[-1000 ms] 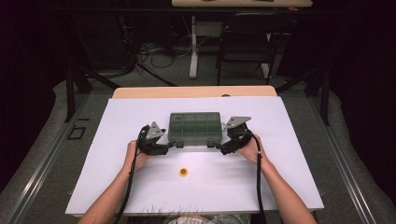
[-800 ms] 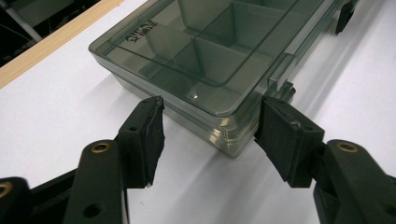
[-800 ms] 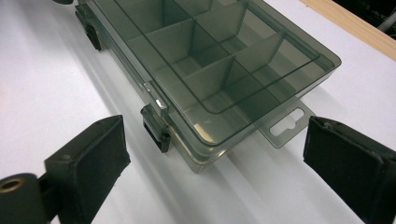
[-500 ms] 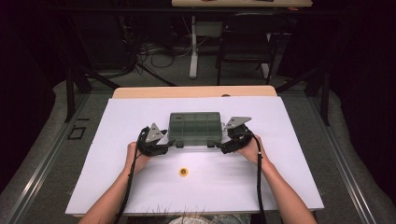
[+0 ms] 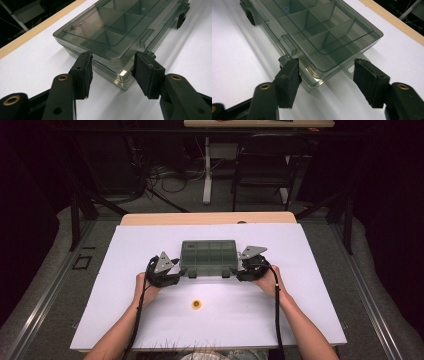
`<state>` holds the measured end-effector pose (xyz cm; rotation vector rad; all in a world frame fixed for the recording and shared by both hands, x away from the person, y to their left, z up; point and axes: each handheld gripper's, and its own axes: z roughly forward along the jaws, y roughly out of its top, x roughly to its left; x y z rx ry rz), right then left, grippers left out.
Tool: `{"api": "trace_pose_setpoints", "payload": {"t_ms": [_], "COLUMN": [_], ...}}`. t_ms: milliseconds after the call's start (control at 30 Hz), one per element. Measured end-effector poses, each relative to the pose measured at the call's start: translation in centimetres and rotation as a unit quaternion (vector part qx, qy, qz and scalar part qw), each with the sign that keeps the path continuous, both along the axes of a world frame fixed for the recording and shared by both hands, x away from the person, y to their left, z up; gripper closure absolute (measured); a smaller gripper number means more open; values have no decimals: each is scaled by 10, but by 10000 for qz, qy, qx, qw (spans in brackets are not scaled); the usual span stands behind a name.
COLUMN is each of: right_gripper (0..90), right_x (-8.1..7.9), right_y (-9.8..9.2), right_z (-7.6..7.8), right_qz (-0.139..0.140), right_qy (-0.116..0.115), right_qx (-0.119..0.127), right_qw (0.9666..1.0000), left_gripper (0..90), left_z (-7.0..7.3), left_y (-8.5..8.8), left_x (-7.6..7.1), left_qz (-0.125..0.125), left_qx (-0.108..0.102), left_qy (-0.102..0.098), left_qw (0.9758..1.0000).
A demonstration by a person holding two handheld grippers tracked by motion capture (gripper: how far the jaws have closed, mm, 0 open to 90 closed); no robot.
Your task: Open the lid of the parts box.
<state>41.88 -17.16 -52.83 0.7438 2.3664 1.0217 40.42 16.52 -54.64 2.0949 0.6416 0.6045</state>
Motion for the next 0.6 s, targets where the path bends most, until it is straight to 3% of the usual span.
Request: {"api": "trace_pose_setpoints", "payload": {"t_ms": [233, 600], "right_gripper": [447, 476], "right_x": [-2, -5], "right_y": [2, 3], "right_z": [0, 2], "right_qz": [2, -5], "right_qy": [-92, -294], "right_qx": [-73, -115], "right_qw": [9999, 9995], "left_gripper": [499, 509], "left_z": [0, 2], "left_y": [0, 0], "left_x": [0, -2], "left_qz": [5, 39], "left_qx": [-11, -35], "left_qy": [-15, -112], "left_qw": [10000, 9999]}}
